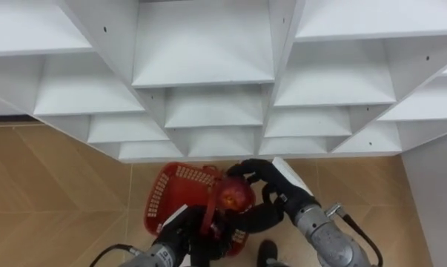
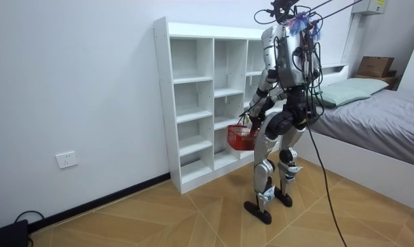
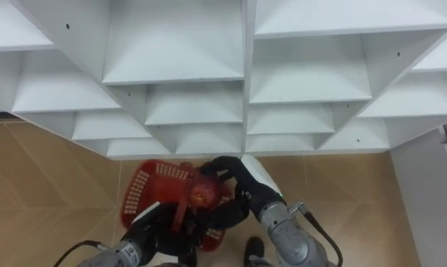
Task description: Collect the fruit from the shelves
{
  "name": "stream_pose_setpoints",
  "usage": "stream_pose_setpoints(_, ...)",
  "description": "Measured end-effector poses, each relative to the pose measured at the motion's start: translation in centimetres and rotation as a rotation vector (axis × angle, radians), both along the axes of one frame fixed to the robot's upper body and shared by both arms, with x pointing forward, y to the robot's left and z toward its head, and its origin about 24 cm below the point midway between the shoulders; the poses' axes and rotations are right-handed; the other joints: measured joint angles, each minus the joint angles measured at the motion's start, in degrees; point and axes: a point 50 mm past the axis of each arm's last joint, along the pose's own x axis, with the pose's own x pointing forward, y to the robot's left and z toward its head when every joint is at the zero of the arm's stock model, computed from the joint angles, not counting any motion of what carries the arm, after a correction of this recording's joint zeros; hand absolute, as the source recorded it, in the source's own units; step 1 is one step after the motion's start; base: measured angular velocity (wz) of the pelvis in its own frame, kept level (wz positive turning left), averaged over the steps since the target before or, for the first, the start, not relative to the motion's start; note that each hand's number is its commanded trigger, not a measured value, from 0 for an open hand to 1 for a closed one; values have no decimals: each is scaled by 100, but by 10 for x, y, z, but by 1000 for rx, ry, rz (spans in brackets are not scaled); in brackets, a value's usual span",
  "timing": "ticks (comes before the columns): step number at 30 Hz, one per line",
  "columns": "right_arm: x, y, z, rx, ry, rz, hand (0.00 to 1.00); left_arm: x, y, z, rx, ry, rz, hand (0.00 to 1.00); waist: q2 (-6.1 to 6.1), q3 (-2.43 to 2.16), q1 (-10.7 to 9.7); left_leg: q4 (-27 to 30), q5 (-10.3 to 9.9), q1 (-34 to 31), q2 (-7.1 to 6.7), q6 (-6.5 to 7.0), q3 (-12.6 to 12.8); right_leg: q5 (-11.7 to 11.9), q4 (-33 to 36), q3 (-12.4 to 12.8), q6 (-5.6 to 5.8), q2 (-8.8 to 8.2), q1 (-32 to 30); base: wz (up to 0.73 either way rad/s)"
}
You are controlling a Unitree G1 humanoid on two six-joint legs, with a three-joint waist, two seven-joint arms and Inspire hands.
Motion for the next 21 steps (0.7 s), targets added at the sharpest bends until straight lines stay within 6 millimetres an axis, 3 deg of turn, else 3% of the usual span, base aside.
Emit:
stream_pose_setpoints(16, 2, -11, -16, -75, 77, 4, 100, 5, 1, 3, 3, -8, -26, 100, -19, 16, -32, -60, 0, -17, -3, 0, 0, 2, -97, -74, 8, -6, 4, 0)
stream_pose_setpoints(21, 1, -13, -23, -95, 99, 4, 100, 3, 4, 1, 13, -2, -28, 100, -13, 72, -24, -55, 1, -22, -11, 1, -13, -5, -92, -73, 16, -17, -4, 0)
